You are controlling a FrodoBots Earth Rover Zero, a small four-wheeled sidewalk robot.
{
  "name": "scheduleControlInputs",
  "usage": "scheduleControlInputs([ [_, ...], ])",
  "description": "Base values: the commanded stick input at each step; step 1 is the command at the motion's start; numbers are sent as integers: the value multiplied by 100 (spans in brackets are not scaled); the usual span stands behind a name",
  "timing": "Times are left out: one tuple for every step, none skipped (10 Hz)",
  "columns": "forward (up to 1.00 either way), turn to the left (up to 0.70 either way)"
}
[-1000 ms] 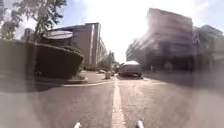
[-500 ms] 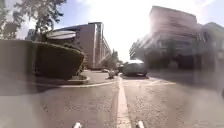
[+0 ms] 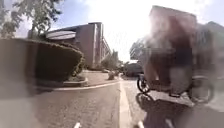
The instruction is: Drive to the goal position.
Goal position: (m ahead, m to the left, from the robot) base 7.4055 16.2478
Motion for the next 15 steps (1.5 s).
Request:
scheduleControlInputs([
  [70,0],
  [70,0],
  [70,0],
  [70,0],
  [70,0],
  [70,0],
  [70,0],
  [70,0],
  [70,0],
  [70,0],
  [70,0],
  [70,0],
  [70,0],
  [70,7],
  [70,14],
])
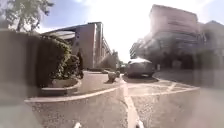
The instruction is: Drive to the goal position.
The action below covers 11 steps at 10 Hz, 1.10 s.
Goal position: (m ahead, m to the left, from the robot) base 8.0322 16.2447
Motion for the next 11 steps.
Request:
scheduleControlInputs([
  [70,14],
  [70,14],
  [70,14],
  [70,14],
  [70,14],
  [70,14],
  [70,14],
  [70,11],
  [70,0],
  [70,0],
  [70,0],
])
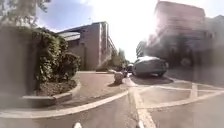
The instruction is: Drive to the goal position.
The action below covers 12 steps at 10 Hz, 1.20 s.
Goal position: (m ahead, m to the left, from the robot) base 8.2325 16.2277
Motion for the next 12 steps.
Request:
scheduleControlInputs([
  [70,0],
  [70,0],
  [70,0],
  [70,0],
  [70,0],
  [70,0],
  [70,0],
  [70,0],
  [70,0],
  [70,0],
  [70,0],
  [70,0],
])
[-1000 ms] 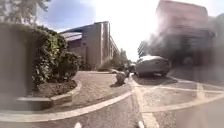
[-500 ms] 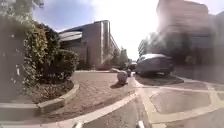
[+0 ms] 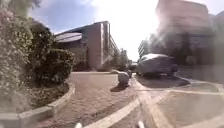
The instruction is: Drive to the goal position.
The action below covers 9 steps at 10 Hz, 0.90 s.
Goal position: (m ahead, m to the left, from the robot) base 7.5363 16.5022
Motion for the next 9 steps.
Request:
scheduleControlInputs([
  [70,0],
  [70,0],
  [70,0],
  [70,12],
  [70,14],
  [70,14],
  [70,14],
  [70,14],
  [70,14],
])
